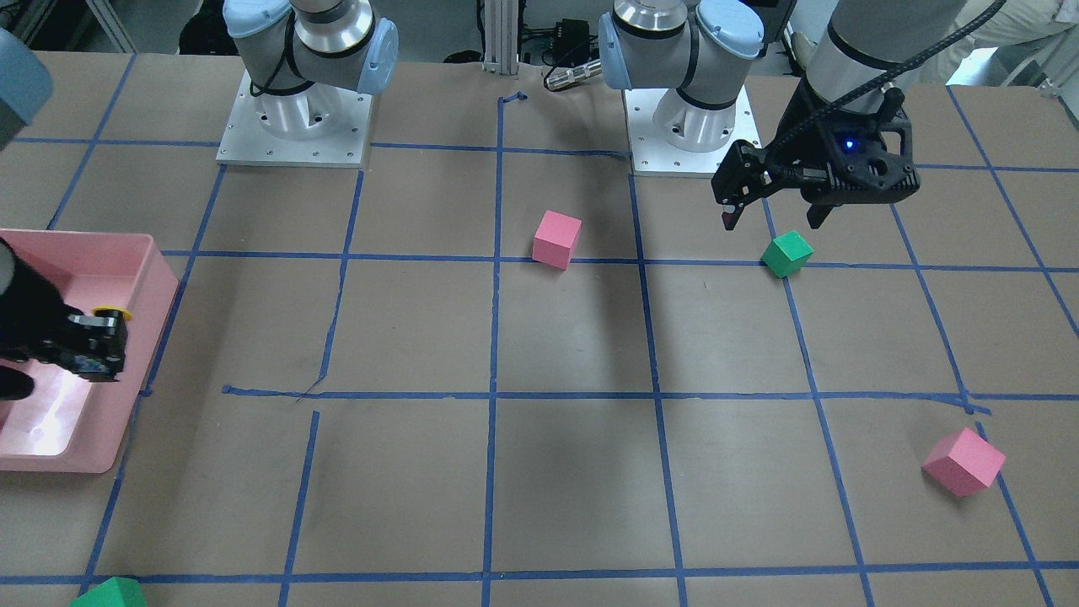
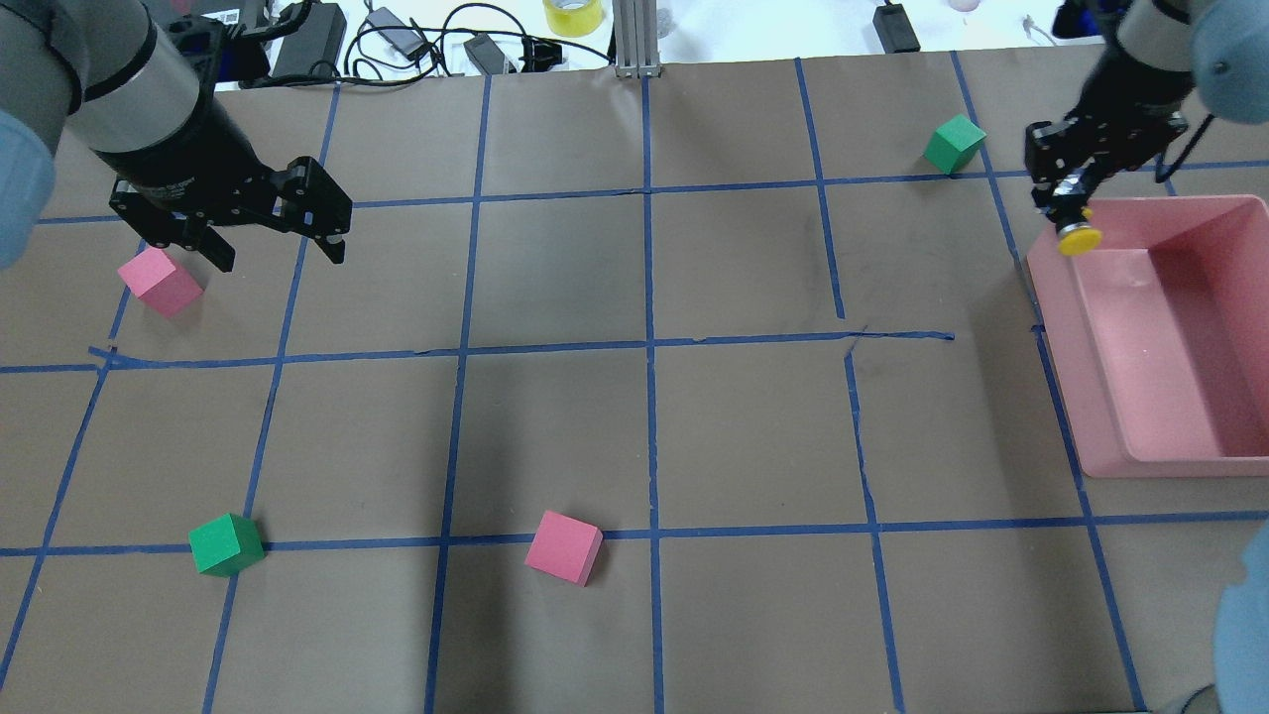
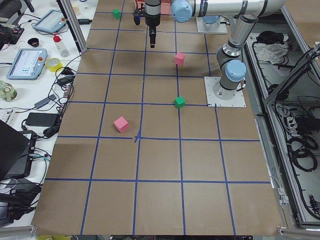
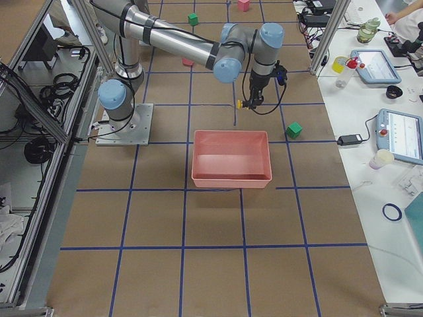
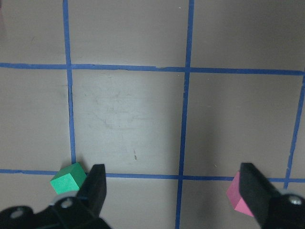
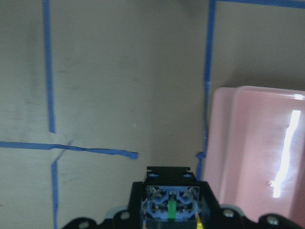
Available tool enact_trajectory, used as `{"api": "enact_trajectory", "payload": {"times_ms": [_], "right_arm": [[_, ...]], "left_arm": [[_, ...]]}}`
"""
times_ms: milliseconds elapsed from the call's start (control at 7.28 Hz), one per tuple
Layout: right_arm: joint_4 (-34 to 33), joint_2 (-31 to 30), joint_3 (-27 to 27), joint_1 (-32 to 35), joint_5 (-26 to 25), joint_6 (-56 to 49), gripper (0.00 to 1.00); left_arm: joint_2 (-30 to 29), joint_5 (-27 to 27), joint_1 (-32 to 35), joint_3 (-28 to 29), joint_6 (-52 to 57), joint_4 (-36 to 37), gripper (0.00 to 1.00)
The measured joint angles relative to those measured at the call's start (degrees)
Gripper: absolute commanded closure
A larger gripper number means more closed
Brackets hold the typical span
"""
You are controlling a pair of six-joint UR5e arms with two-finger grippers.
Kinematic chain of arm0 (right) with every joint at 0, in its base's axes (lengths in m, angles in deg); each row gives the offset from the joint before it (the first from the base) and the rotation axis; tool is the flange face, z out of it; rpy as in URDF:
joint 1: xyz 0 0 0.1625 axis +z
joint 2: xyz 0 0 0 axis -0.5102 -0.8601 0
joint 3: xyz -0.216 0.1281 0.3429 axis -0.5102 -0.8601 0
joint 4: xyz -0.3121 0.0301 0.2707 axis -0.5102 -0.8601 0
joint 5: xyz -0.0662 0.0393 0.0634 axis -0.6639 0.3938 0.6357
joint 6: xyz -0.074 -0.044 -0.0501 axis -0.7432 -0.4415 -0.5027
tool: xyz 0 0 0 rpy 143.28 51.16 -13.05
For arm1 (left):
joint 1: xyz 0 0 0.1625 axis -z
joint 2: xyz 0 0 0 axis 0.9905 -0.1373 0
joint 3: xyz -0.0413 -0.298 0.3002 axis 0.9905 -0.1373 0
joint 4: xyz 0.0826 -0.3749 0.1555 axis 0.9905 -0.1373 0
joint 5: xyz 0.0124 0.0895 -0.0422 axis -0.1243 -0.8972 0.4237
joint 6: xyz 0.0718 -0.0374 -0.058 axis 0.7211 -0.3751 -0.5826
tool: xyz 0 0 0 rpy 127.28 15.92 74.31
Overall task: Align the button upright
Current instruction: 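Lift the switch out of the tray and carry it to the table center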
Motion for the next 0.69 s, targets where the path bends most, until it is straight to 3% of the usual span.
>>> {"api": "enact_trajectory", "payload": {"times_ms": [412,687], "right_arm": [[-8.38,2.87,1.09,18.98,3.87,16.88,1.00],[-16.02,7.76,1.69,27.10,4.70,22.43,1.00]], "left_arm": [[0.03,0.07,0.00,-0.01,0.00,0.00,0.00],[0.00,0.12,-0.01,-0.04,0.00,0.00,0.00]]}}
